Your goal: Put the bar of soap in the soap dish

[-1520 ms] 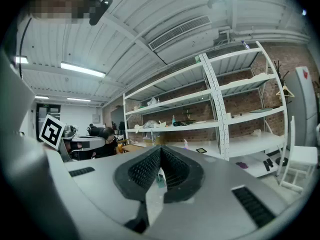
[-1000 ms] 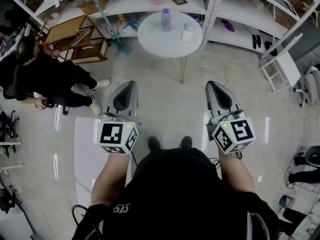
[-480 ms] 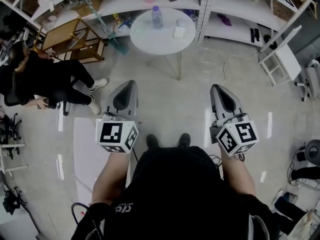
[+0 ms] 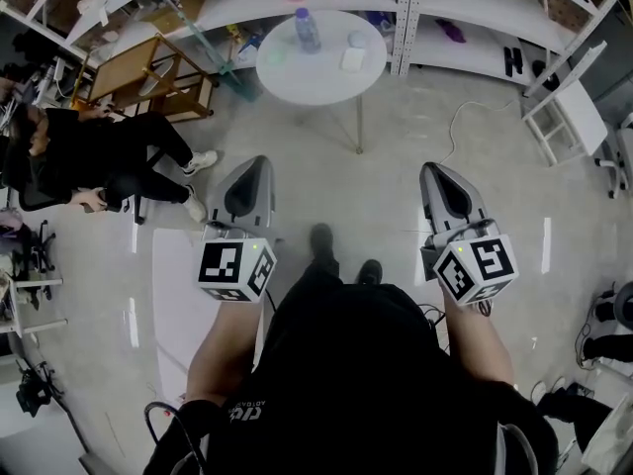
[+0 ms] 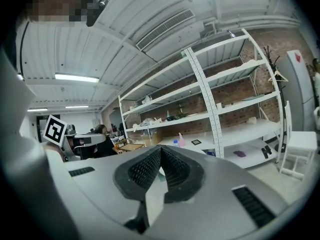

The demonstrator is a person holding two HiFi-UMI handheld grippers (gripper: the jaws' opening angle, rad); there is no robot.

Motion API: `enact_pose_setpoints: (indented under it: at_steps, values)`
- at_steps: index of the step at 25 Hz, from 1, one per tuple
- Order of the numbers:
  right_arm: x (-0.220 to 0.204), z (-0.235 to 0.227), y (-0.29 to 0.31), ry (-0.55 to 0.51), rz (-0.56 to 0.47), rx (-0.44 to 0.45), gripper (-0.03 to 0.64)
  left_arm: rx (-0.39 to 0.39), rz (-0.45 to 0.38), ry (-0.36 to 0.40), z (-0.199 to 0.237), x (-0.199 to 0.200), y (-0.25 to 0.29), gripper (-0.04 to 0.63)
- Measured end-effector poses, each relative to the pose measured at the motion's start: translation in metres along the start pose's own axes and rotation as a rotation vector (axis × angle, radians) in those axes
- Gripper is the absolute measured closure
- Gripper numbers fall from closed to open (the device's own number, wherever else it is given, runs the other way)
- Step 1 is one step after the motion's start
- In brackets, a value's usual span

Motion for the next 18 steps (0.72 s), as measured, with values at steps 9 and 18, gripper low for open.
enact_pose_setpoints:
  at_steps: [9,18]
  values:
    - [-0.013,0.001,0.068,-0.011,0.033,0.028,0.611,0.039,-0.013,-0.041,0.049,-0.023,0.033,0.588]
    - [-0.013,0.008,0.198,-0.085,0.004,0.006,0.611,0.025,-0.054,0.059,0.146,-0.027,0.111,0.588]
Point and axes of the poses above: the fingertips, and each gripper's own axes: y forward along the fingers, z to its left, x out of its top, the point moved 8 cm from there along -y, backward along the fingers, and after that the axes turned 14 degrees about -z, right-handed, at the moved point
